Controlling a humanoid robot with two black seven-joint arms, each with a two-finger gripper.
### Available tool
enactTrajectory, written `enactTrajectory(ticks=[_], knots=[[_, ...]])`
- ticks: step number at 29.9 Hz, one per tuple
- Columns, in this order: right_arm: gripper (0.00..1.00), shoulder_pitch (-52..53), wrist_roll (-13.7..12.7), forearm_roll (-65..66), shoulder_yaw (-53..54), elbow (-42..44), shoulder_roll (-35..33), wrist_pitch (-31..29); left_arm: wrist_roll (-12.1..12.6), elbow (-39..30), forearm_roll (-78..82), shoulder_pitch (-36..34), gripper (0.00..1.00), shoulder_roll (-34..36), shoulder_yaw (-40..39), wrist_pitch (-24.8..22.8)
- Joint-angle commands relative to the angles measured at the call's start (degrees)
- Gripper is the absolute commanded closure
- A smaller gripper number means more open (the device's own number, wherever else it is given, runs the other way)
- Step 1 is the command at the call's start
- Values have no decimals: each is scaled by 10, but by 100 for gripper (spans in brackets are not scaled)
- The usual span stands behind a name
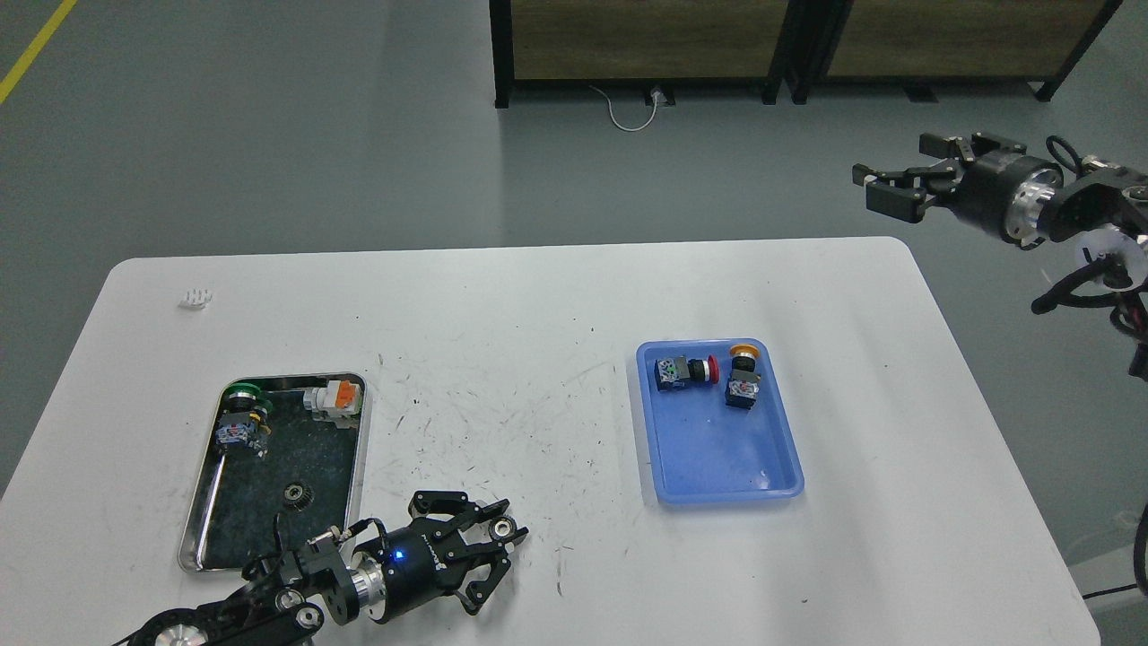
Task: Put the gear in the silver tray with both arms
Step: 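Reach the left gripper to the gear and close on it, then carry the gear into the silver tray and open the left gripper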
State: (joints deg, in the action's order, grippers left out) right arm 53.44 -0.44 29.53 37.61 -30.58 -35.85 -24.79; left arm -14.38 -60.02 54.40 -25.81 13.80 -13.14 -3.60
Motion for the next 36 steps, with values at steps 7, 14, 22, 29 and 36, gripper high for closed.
enactTrajectory(ticks=[7, 14, 22, 29, 36], knots=[[1, 1, 0, 0, 1, 0, -1, 0, 10, -31, -4, -12, 91, 18, -20, -2], [1, 0, 1, 0, 1, 0, 1, 0, 30, -91, -96, -85, 91, 173, -34, -47], [1, -4, 1, 0, 7, 1, 9, 3, 28, -91, -132, -72, 90, 289, -36, -62], [1, -3, 2, 0, 7, 2, 13, 4, 16, -89, -149, -25, 89, 316, -35, -56], [1, -3, 1, 1, 7, 3, 21, 4, 11, -84, -147, 9, 88, 314, -34, -44]])
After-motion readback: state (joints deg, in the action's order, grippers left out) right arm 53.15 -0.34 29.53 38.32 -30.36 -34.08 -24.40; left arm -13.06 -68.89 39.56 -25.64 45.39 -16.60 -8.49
